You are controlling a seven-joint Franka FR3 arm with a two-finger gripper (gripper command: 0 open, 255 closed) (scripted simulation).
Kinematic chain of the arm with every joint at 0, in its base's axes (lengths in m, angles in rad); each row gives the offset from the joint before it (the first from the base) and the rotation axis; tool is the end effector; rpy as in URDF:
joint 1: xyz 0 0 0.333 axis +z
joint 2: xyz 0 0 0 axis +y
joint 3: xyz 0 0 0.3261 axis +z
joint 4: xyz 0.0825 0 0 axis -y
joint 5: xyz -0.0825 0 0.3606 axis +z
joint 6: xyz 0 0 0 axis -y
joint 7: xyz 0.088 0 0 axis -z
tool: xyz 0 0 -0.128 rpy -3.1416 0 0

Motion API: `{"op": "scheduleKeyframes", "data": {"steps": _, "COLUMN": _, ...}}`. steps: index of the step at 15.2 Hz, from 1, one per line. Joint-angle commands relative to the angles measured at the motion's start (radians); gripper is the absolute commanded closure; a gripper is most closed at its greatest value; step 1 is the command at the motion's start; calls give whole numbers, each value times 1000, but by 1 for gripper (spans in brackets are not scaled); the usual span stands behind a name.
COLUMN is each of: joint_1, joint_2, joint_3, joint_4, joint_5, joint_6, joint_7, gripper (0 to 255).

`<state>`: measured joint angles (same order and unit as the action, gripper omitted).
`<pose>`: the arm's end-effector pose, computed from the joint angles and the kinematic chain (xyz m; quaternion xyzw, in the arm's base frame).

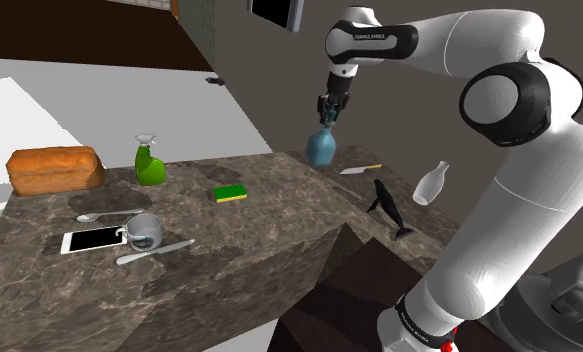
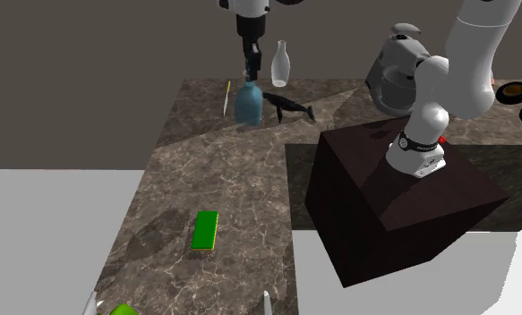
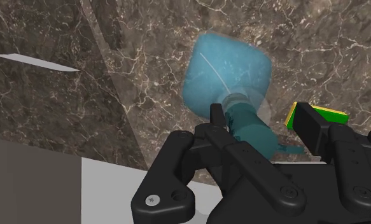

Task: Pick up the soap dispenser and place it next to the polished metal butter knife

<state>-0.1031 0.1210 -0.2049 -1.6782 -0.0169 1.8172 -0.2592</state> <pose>0.5548 -0.1726 0.5205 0.9995 -0.0216 0.0041 0.0225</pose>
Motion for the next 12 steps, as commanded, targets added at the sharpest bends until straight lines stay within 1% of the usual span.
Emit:
{"op": "scheduleKeyframes", "data": {"steps": 1, "joint_1": -1, "joint_2": 3, "joint_3": 0, "joint_4": 35, "joint_5": 1, "joint_6": -32, "joint_7": -2, "gripper": 255}}
{"op": "scheduleKeyframes", "data": {"steps": 8, "joint_1": -2, "joint_2": 10, "joint_3": -1, "joint_4": 131, "joint_5": 3, "joint_6": -121, "joint_7": -5, "gripper": 255}}
{"op": "scheduleKeyframes", "data": {"steps": 12, "joint_1": 45, "joint_2": 7, "joint_3": 34, "joint_4": 70, "joint_5": -4, "joint_6": -66, "joint_7": 79, "gripper": 255}}
